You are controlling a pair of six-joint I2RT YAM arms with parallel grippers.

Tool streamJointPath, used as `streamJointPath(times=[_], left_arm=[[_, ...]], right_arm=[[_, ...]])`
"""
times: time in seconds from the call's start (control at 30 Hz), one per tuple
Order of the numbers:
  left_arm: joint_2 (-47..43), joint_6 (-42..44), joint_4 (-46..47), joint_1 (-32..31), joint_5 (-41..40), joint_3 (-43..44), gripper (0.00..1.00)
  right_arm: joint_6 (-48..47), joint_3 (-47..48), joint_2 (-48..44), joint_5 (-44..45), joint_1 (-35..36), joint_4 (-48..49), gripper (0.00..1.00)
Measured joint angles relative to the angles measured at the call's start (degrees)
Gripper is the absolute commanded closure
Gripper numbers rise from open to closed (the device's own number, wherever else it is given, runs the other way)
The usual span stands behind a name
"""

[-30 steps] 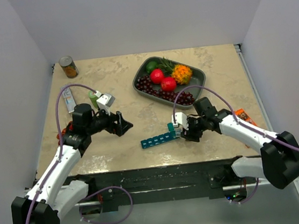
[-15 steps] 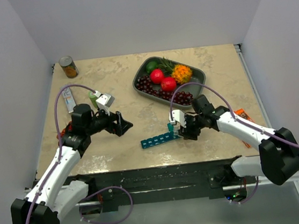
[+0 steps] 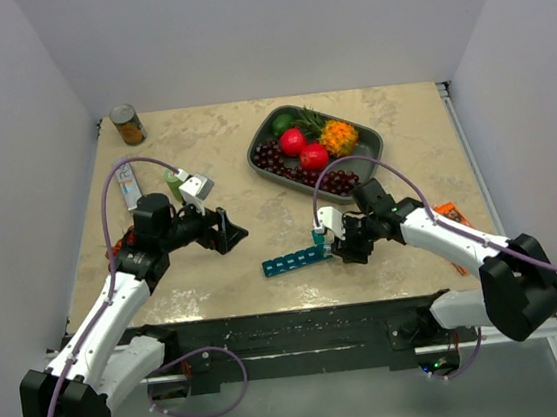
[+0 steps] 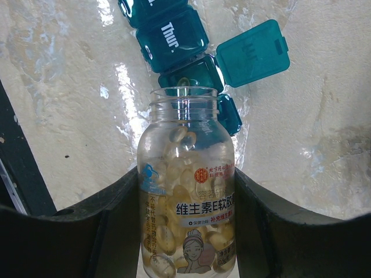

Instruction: Sort the pills into containers

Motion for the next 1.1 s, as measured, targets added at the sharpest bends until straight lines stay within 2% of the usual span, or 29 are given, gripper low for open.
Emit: streamJointPath(times=[1.1], left_arm=[[-0.15,0.00,0.00,0.00,0.02,0.00,0.10]], right_arm=[[2.45,2.93,3.93,2.47,1.84,-1.90,1.00]])
